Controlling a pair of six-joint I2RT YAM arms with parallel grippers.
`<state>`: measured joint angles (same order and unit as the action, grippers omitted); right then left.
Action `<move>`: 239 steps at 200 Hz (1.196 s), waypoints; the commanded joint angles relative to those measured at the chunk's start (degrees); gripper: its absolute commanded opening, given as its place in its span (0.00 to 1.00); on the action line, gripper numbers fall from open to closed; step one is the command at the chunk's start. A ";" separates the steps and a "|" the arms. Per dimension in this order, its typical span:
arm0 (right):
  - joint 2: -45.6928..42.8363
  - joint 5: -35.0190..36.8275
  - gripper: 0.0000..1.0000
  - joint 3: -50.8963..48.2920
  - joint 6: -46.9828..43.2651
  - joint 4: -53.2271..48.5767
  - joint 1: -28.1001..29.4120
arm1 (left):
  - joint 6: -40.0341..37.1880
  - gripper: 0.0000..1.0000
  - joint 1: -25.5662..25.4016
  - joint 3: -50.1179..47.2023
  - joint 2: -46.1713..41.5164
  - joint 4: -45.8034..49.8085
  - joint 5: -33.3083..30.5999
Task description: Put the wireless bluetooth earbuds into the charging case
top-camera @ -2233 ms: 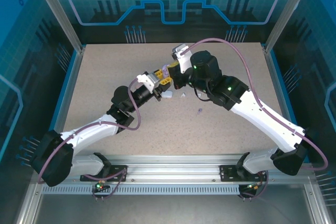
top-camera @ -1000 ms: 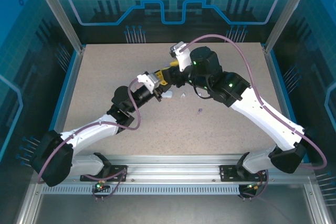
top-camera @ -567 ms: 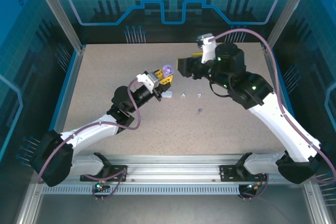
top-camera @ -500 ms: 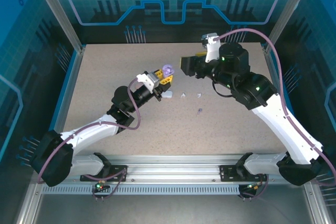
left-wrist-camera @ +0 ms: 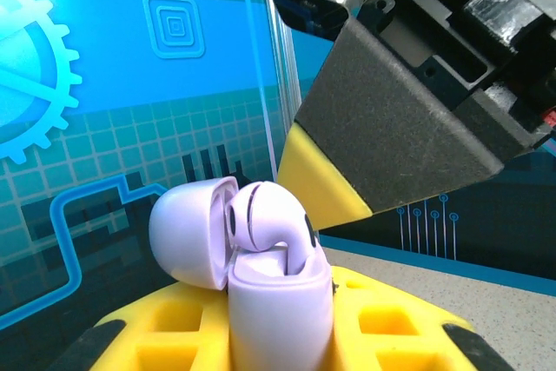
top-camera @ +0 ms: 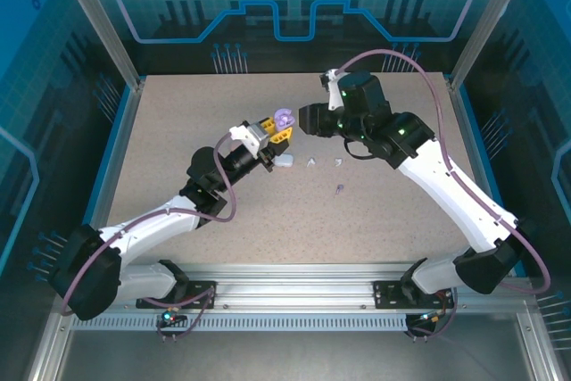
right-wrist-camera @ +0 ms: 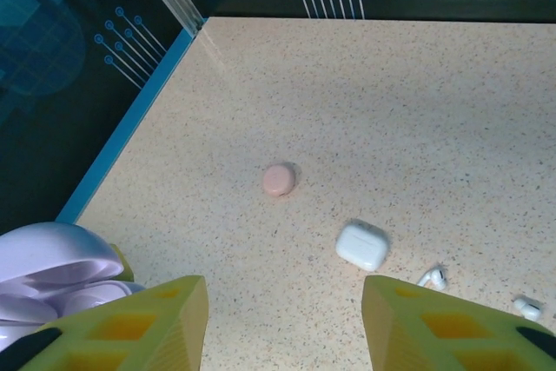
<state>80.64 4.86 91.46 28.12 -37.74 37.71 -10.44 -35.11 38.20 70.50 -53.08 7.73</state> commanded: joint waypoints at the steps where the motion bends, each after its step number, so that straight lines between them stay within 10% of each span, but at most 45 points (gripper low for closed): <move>1: 0.39 -1.70 0.49 1.76 0.26 -0.06 0.20 | 0.89 0.00 -0.17 0.56 -1.20 -2.56 0.45; 239: 0.67 -0.33 0.45 4.62 -2.49 -0.95 6.82 | 0.75 0.00 -0.18 0.66 -0.36 -2.11 0.62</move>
<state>81.12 6.79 94.30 26.52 -38.15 43.42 -10.46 -35.11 38.22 70.50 -53.04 7.73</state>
